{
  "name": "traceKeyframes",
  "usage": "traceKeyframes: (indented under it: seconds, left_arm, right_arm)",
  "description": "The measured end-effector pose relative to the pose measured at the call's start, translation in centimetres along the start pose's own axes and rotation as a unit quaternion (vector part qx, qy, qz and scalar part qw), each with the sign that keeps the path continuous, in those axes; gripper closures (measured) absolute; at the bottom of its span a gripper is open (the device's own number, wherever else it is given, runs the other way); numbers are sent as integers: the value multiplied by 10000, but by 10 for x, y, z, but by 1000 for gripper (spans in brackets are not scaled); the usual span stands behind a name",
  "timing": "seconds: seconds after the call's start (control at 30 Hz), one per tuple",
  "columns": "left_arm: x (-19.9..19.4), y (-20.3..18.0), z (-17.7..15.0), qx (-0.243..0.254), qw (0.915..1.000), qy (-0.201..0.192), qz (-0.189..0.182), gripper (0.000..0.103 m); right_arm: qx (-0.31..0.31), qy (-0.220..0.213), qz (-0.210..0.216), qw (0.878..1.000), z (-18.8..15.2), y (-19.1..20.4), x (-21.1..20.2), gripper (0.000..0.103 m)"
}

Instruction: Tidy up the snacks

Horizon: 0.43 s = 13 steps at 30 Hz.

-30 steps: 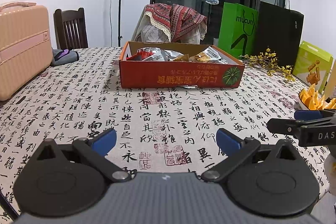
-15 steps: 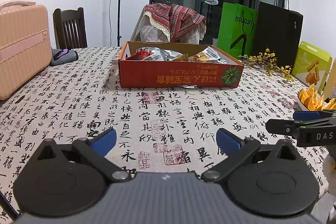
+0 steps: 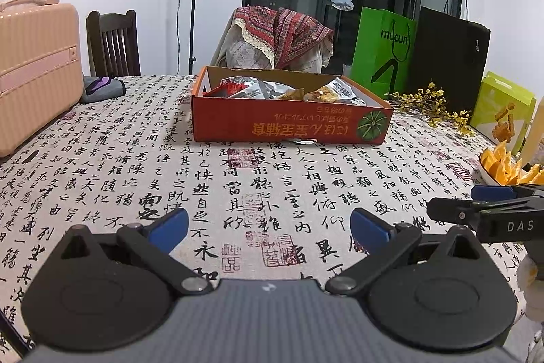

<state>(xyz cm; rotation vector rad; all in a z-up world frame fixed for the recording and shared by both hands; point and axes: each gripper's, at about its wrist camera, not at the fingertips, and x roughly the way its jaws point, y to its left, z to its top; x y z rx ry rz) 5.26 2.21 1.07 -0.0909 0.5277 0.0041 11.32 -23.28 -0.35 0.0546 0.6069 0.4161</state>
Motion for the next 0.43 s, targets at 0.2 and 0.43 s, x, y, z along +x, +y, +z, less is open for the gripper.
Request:
traceKeyframes:
  seconds: [0.2, 0.43]
  left_arm:
    - [1, -1, -1, -17, 10000, 12, -60, 0]
    - [3, 1, -2, -122, 9997, 80, -174, 0]
  right_arm:
    - [21, 18, -24, 10000, -4, -1, 2, 0]
    - [39, 32, -39, 10000, -5, -3, 2, 0]
